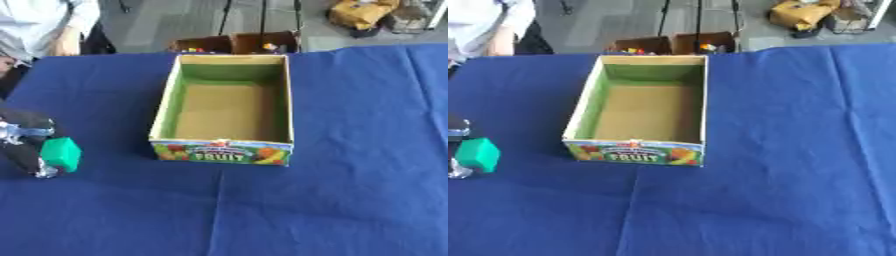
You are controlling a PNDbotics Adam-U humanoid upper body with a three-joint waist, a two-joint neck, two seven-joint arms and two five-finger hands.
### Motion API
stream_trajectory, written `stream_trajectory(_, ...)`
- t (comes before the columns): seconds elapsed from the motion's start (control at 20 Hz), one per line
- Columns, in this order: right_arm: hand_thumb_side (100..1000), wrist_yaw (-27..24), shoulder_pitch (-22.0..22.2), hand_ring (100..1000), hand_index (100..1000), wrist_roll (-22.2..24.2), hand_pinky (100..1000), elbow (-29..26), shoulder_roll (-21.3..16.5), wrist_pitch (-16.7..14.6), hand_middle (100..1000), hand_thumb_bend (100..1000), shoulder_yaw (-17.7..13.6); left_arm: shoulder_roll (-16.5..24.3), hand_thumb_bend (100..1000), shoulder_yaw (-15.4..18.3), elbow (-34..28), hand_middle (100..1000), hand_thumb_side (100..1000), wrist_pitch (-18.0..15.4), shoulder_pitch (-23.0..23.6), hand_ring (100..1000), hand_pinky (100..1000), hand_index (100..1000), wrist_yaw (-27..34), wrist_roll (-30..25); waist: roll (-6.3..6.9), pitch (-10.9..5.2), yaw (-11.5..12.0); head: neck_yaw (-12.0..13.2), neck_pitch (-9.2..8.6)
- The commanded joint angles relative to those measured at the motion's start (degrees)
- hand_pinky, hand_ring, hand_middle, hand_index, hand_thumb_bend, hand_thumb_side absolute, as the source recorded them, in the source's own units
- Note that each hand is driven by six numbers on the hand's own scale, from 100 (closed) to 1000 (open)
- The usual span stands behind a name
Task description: Pick up objects on the table and place them in the box.
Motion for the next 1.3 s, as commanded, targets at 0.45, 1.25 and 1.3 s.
stream_trajectory(0.45,770,-0.36,-0.52,663,644,-0.24,665,-1.16,-1.13,0.09,495,100,-0.54,1.11,100,0.52,-0.99,599,442,-4.39,-1.25,594,547,725,0.30,-3.95,0.15,-1.08,-0.29,0.26,-0.60)
stream_trajectory(1.25,754,-0.32,0.06,663,646,-0.03,667,-1.16,-1.03,0.34,495,100,-0.50,0.96,100,2.46,-4.53,568,443,-1.97,-4.04,560,509,680,0.67,-2.83,1.27,-2.11,-0.37,-0.26,-0.25)
stream_trajectory(1.3,752,-0.31,0.12,663,646,-0.02,667,-1.16,-1.03,0.37,495,100,-0.50,0.86,100,2.73,-4.93,567,439,-1.79,-4.60,559,508,680,0.83,-2.74,1.35,-2.19,-0.34,-0.37,-0.19)
